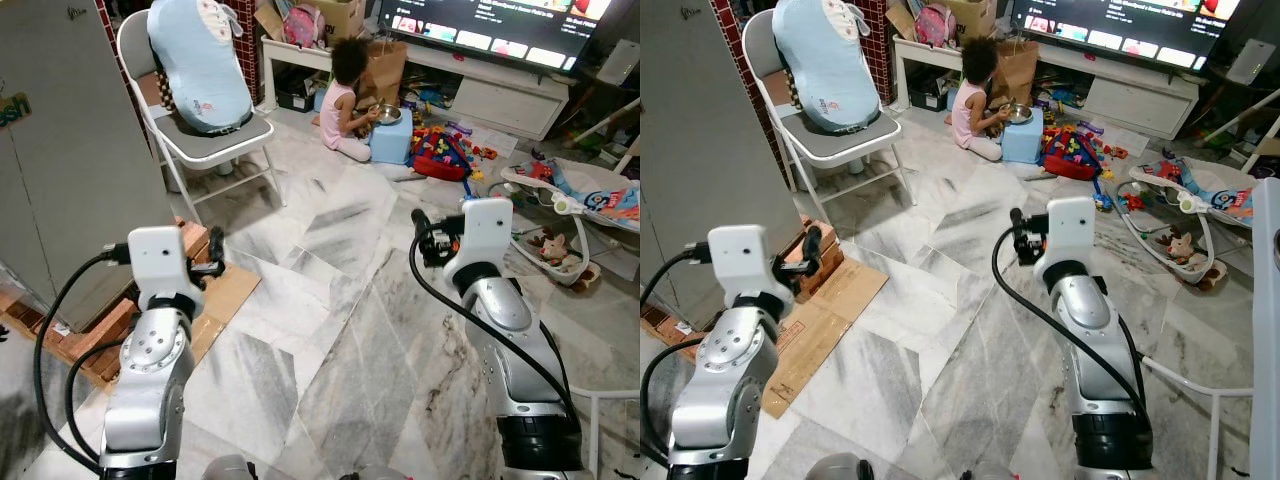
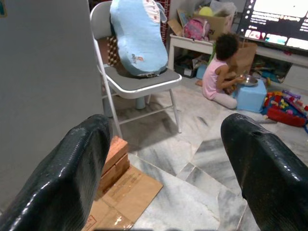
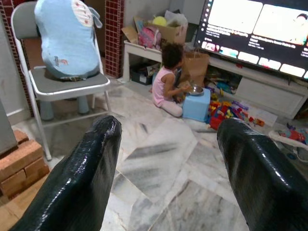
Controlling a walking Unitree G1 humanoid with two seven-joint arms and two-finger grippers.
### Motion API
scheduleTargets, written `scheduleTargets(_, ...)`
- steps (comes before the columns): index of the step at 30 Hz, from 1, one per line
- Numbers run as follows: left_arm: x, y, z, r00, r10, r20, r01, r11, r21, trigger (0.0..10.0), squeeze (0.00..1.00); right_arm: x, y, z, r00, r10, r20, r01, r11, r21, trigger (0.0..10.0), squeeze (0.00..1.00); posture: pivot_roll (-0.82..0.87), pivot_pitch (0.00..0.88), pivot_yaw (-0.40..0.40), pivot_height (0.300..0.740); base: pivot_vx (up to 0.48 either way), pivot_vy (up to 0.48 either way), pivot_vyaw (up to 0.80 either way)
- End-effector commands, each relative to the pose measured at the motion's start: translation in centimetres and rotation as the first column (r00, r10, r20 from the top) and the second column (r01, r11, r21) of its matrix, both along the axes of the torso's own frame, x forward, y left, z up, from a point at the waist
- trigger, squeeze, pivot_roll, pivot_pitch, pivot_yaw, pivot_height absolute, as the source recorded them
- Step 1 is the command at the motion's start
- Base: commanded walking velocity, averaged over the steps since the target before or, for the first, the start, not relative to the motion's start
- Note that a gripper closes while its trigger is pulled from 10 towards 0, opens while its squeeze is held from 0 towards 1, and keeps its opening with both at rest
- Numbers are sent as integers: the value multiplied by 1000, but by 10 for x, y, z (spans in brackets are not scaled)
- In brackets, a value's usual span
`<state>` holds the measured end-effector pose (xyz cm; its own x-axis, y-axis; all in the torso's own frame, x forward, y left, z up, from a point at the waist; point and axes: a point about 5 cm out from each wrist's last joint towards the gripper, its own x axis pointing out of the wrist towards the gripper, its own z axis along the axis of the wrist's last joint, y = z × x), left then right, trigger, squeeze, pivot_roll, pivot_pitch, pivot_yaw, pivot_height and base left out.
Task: Restocking fridge
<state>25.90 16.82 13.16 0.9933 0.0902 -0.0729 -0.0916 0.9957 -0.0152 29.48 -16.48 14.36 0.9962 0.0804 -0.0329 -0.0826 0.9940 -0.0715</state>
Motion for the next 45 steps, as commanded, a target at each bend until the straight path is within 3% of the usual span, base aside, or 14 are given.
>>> scheduleTargets(1, 0, -1, 5, 1000, -9, 13, 9, 1000, 1, 10000, 0, 1, -1, 6, 1000, -7, 20, 7, 1000, -6, 10000, 0, 25, 0, -54, 740, 0, 0, 0)
scheduleTargets(45, 0, -1, 5, 1000, -9, 13, 9, 1000, 1, 10000, 0, 1, -1, 6, 1000, -7, 20, 7, 1000, -6, 10000, 0, 25, 0, -54, 740, 0, 0, 0)
